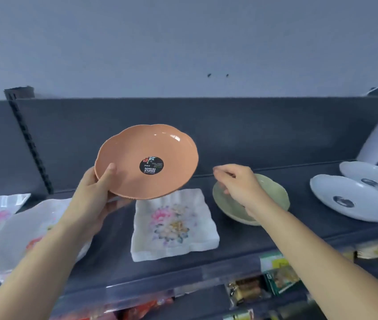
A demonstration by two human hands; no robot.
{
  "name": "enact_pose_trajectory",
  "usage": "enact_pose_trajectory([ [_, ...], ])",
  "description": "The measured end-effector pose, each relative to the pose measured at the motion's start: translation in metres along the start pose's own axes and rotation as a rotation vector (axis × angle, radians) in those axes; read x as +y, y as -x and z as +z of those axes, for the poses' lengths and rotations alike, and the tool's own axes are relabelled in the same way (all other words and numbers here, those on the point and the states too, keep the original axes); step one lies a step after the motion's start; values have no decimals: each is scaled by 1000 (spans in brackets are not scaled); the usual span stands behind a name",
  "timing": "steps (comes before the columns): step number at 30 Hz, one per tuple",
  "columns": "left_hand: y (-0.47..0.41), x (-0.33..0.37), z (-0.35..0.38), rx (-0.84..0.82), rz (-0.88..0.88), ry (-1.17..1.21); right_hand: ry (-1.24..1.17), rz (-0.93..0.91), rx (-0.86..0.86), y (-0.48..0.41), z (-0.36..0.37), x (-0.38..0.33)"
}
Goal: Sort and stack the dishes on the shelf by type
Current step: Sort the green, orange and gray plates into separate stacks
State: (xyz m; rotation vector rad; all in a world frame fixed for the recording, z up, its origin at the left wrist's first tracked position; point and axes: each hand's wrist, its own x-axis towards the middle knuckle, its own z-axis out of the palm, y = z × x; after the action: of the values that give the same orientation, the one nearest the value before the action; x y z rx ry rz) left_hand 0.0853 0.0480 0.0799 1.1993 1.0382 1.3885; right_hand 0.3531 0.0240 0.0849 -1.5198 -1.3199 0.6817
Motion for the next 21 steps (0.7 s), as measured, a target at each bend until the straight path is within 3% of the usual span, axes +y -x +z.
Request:
enact_pose_trajectory([
  [13, -19, -51, 241, -223, -80, 17, 65, 134, 216, -27, -227, 103],
  [17, -20, -62, 292, -238, -105, 22, 193, 190, 240, -33, -279, 143],
  [21, -19, -70, 327, -235, -120, 32, 469, 247, 304, -38, -326, 185],
])
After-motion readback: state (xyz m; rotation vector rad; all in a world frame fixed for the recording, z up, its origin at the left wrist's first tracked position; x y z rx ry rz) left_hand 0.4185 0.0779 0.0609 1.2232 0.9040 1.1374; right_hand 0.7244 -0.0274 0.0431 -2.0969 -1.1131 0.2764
